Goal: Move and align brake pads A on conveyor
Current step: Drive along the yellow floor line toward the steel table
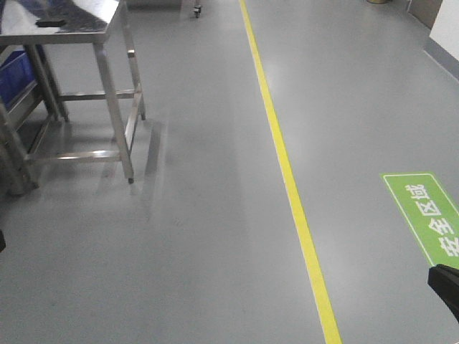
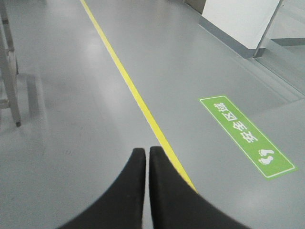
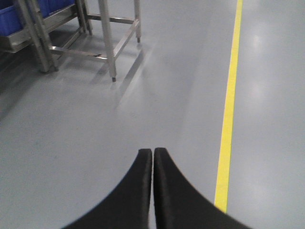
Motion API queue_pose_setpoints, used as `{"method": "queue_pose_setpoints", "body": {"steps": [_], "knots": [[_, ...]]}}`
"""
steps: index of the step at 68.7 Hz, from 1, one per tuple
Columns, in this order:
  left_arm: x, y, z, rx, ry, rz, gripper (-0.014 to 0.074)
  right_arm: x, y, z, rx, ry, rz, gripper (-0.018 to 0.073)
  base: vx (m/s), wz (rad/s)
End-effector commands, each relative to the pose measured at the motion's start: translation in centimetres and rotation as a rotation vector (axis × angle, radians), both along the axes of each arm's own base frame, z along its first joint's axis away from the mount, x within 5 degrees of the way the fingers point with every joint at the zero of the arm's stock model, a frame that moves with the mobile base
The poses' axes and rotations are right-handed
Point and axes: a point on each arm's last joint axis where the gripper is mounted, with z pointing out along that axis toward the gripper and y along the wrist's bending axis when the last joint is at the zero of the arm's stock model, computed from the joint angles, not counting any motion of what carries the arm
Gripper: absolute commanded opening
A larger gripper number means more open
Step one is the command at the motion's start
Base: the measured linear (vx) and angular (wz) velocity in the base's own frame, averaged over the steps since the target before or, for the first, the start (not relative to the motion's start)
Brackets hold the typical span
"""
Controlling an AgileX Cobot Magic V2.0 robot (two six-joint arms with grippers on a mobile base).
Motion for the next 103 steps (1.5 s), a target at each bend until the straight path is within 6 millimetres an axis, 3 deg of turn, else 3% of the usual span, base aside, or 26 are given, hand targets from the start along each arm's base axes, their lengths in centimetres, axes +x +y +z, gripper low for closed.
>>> {"method": "queue_pose_setpoints", "body": {"steps": [1,103], "knots": [[0.19,-0.16,1.51,-0.043,-0.084,-0.006,-0.0006,0.35,0.13,1.41,0.016,-0.088,0.007,-0.0010,0.51,-0.18],[0.19,-0.16,1.51,-0.043,-0.084,-0.006,-0.0006,0.34,0.13,1.39,0.015,-0.086,0.007,-0.0010,0.50,-0.12]]}}
